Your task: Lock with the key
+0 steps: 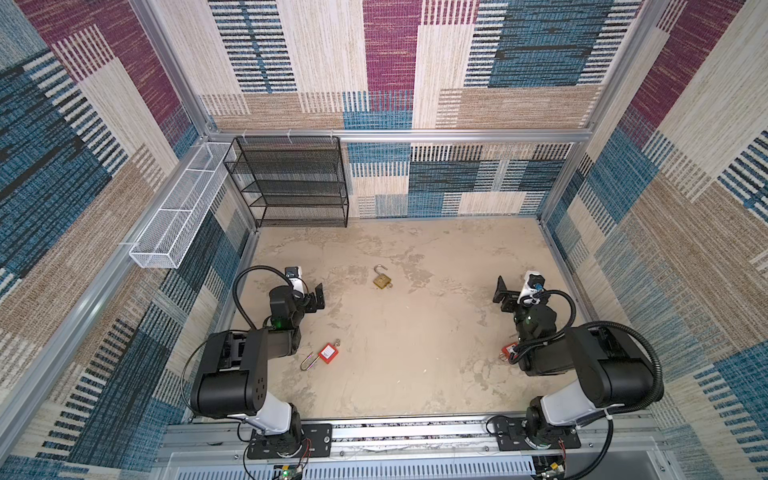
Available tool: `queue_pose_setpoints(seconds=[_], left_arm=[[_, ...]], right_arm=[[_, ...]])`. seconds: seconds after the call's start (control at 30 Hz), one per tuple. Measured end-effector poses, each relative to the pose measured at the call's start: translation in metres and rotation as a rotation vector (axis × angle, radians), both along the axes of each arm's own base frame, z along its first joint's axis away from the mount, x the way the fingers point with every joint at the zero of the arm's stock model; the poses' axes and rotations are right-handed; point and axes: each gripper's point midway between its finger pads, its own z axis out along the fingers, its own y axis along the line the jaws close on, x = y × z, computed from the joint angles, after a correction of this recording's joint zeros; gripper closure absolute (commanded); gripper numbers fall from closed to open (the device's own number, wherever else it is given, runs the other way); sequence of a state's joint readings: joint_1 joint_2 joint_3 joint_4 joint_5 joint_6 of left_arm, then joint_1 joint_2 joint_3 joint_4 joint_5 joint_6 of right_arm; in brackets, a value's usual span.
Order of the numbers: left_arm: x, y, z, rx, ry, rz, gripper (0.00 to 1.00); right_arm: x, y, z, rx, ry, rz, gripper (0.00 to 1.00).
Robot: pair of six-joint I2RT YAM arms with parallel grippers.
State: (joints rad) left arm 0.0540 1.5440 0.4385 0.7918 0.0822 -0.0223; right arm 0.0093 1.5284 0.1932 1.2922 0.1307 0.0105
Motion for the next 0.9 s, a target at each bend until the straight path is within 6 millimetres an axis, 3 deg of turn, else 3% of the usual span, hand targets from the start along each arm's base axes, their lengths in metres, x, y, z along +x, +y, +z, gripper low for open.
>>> queue_pose_setpoints(seconds=[0.1, 0.17, 0.23, 0.33, 0.5, 0.63, 0.73, 0.9], left_arm=[[-0.003, 0.0, 0.013, 0.002, -0.023, 0.002, 0.09], [-0.006, 0.005, 0.034, 0.013, -0.056, 0.029, 0.13], [-0.007, 0.009, 0.055, 0.022, -0.087, 0.052, 0.13], [-0.008, 0.011, 0.078, 0.03, -0.093, 0.07, 0.13], [-0.014, 0.012, 0.09, 0.027, -0.006, 0.092, 0.14], [-0.026, 0.014, 0.08, -0.011, 0.112, 0.13, 0.14], [-0.034, 0.007, 0.07, -0.059, 0.196, 0.119, 0.14], [-0.046, -0.006, 0.051, -0.151, 0.318, 0.094, 0.14]], right_arm=[[0.023, 0.004, 0.023, -0.006, 0.01, 0.019, 0.01], [0.052, 0.006, 0.057, 0.018, -0.001, 0.029, 0.01], [0.069, 0.014, 0.074, 0.051, 0.019, 0.066, 0.01], [0.08, 0.045, 0.058, 0.105, 0.151, 0.175, 0.01], [0.079, 0.149, 0.024, 0.111, 0.34, 0.447, 0.01], [0.081, 0.234, -0.002, 0.08, 0.446, 0.648, 0.01], [0.083, 0.285, -0.024, 0.036, 0.521, 0.772, 0.02], [0.092, 0.331, -0.045, 0.006, 0.597, 0.907, 0.09]])
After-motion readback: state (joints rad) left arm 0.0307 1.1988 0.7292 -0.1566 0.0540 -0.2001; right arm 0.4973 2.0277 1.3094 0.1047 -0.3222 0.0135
